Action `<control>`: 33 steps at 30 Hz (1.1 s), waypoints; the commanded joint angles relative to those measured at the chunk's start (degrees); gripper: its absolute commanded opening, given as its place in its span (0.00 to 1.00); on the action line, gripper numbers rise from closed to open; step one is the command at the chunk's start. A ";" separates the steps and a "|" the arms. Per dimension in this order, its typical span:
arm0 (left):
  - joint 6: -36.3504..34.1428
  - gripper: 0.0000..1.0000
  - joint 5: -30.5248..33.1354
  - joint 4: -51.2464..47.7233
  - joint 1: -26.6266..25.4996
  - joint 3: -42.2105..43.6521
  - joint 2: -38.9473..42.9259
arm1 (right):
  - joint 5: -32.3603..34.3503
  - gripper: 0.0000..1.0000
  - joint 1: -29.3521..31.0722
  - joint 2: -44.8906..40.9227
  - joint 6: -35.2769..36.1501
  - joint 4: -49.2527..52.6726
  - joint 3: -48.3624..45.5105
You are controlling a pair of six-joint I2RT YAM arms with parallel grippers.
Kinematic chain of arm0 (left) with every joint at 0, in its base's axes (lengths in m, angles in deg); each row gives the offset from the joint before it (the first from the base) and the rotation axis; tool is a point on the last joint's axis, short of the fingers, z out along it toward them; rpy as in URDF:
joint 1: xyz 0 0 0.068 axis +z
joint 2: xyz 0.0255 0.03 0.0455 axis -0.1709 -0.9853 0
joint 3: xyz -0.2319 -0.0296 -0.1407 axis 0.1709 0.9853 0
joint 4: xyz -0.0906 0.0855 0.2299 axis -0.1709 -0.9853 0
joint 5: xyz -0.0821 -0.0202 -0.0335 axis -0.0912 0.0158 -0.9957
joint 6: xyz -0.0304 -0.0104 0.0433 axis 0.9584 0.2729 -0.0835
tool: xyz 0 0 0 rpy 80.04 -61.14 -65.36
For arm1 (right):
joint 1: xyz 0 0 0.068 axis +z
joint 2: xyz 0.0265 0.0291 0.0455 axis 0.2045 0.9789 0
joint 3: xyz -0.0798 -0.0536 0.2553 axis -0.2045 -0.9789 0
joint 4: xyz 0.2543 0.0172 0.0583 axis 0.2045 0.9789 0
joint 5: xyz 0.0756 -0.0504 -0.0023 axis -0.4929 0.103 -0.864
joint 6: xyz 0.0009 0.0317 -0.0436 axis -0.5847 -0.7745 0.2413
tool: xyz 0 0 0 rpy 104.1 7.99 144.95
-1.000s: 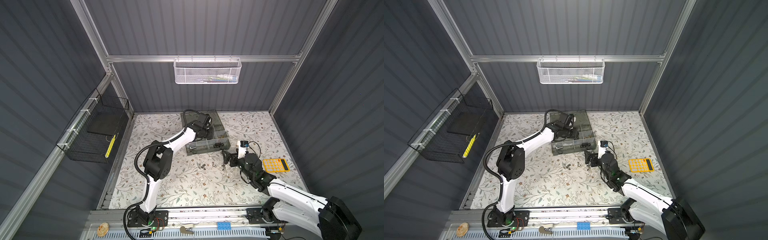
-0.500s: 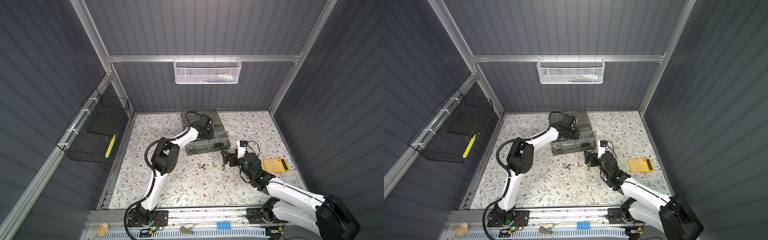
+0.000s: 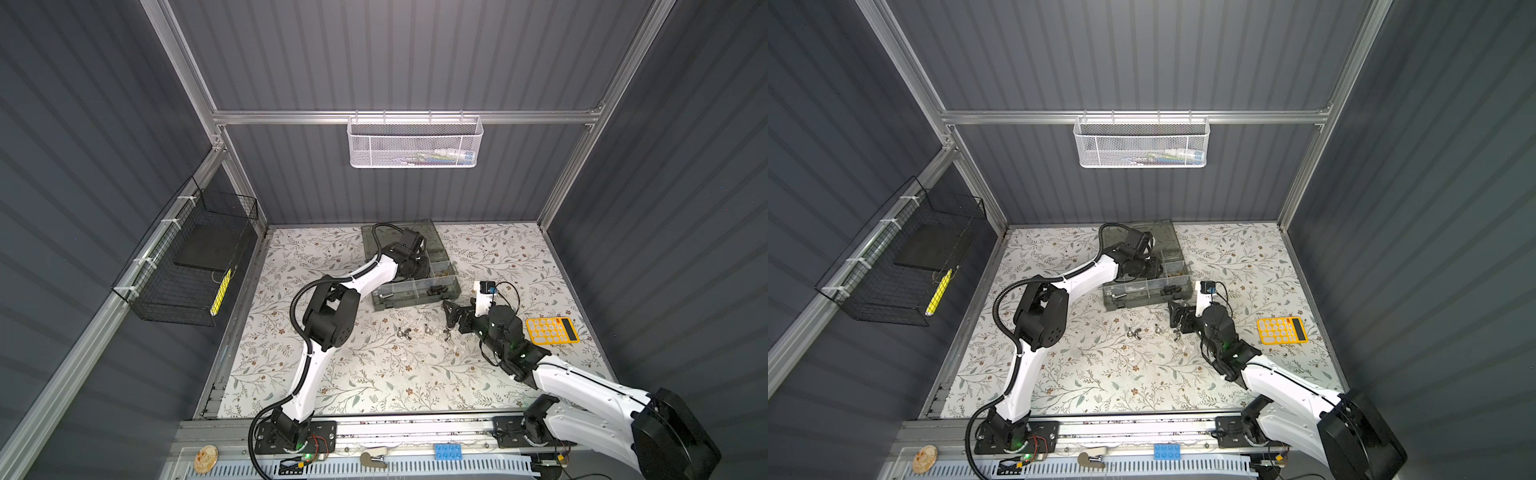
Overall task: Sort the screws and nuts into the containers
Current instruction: 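Open the left gripper to drop the black hex nut into the compartment, then move the left gripper back over the nut pile while right lowers over silver nuts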
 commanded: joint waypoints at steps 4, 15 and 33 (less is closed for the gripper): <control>-0.77 0.57 0.17 -2.04 -0.14 1.45 5.56 | 0.22 0.99 -0.40 -0.31 -0.89 1.01 1.17; -1.47 0.67 1.43 -3.16 -0.24 6.15 15.42 | 1.20 0.99 -1.17 -0.31 -1.26 5.15 2.64; 4.04 1.00 0.27 3.65 -1.86 32.69 38.18 | 3.58 0.99 -3.19 10.53 -1.19 23.21 11.83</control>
